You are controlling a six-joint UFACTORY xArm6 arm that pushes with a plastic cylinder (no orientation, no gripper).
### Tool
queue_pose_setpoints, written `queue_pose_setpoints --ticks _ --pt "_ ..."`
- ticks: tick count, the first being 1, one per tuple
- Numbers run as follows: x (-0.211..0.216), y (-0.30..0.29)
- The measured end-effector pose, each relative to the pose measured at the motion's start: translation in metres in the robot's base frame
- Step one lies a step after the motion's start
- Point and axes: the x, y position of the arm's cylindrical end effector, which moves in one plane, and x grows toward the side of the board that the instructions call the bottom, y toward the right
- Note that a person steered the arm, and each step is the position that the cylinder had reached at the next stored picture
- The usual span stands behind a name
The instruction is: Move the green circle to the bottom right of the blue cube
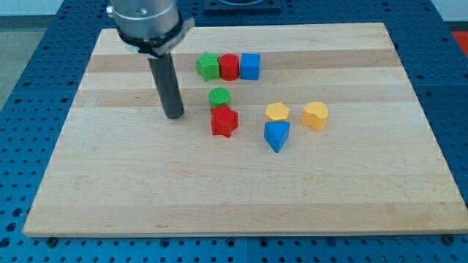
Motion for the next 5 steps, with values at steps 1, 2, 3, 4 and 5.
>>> queue_pose_setpoints --ticks 1,2,3,4,5 --pt "0.01 0.013" --pt "0.01 0.018" --pt "0.008 0.018" --pt "-0.004 0.018" --pt "-0.013 0.033"
